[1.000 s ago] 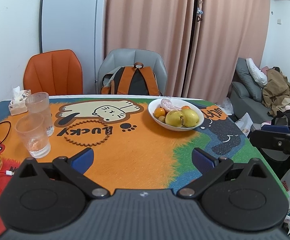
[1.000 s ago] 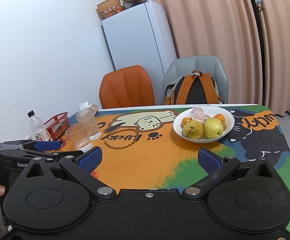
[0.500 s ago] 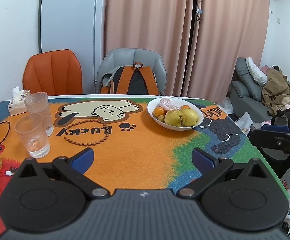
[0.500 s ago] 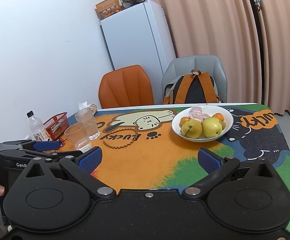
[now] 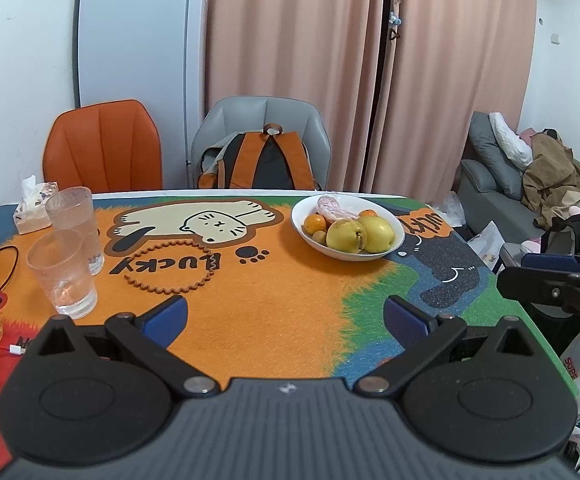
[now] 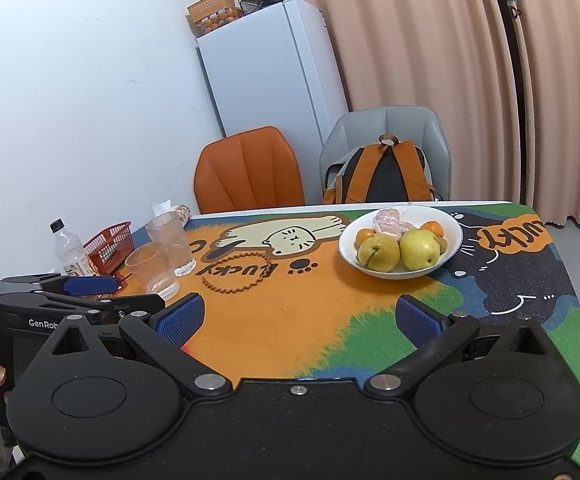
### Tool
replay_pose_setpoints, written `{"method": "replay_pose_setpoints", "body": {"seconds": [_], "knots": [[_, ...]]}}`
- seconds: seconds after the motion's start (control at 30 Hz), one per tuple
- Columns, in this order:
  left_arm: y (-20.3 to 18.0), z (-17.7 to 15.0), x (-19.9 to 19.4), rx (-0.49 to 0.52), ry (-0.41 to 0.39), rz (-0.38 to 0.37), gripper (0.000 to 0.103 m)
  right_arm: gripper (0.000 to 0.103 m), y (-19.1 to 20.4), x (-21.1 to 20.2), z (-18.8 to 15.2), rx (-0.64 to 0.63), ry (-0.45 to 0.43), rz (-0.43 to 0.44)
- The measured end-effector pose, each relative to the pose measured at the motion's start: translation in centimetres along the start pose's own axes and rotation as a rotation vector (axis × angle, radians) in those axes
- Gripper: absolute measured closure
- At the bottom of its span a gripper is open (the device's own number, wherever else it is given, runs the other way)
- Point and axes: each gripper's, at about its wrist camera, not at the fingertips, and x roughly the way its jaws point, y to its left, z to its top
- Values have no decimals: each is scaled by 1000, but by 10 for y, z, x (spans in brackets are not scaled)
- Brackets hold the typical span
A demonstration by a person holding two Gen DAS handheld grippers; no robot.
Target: Organize fruits
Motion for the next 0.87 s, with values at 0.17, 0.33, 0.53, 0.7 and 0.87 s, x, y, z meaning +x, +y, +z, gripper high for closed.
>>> {"method": "replay_pose_setpoints", "body": {"seconds": [0.17,0.33,0.53,0.7,0.87], "knots": [[-1,1,2,3,3,0,0,0,0,-1,-1,0,1,-1],[-2,1,2,1,3,-2,0,0,2,0,0,-3,3,1],[-2,2,2,8,-3,-6,0,0,2,1,0,-5,8,1],[0,5,-3,14,-24,-3,0,0,3,0,0,-9,5,-1],[3,11,-9,8,-48,-6,0,0,2,1,-1,-12,10,-10]]}}
